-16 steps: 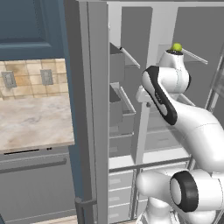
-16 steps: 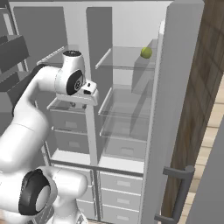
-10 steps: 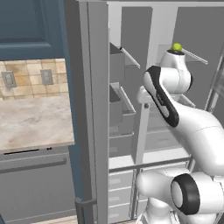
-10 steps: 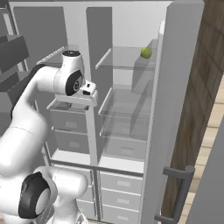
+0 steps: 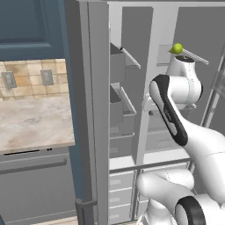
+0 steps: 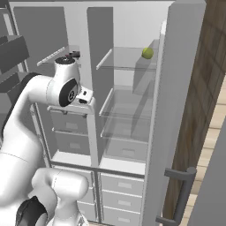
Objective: Pick up the frozen fish from the freezer, place it on any shelf in the fridge, and close the fridge and freezer doors when done.
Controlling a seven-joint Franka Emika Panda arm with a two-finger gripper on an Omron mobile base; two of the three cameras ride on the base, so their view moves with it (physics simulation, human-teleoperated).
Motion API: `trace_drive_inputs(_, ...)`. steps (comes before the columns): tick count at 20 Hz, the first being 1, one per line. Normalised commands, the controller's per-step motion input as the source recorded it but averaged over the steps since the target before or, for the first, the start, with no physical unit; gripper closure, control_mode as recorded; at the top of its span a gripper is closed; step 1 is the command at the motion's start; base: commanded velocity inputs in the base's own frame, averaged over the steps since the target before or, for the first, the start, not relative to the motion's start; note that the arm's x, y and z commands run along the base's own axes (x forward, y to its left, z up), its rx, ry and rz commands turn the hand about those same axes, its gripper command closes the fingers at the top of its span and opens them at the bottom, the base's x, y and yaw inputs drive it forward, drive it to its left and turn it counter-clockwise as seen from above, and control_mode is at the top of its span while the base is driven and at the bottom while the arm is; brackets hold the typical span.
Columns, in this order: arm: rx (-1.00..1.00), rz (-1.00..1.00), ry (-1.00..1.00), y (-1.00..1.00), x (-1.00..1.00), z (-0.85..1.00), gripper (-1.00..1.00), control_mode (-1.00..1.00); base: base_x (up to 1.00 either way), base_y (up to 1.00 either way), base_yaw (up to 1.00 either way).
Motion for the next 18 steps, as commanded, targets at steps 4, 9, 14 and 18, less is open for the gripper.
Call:
trace_drive_inputs(4,-0.03,0.01,-0.03,-0.15,-0.37,-0.01,-1.00,-1.00,0.00,0.00,0.00)
trace_drive_inputs(9,0.00,0.00,0.00,0.00,-0.04,0.00,-1.00,-1.00,0.00,0.00,0.00)
trace_drive_inputs(14,0.00,0.00,0.00,0.00,0.00,0.00,-1.00,-1.00,0.00,0.00,0.00)
trace_drive_inputs(18,0.00,0.00,0.00,0.00,0.00,0.00,-1.00,-1.00,0.00,0.00,0.00)
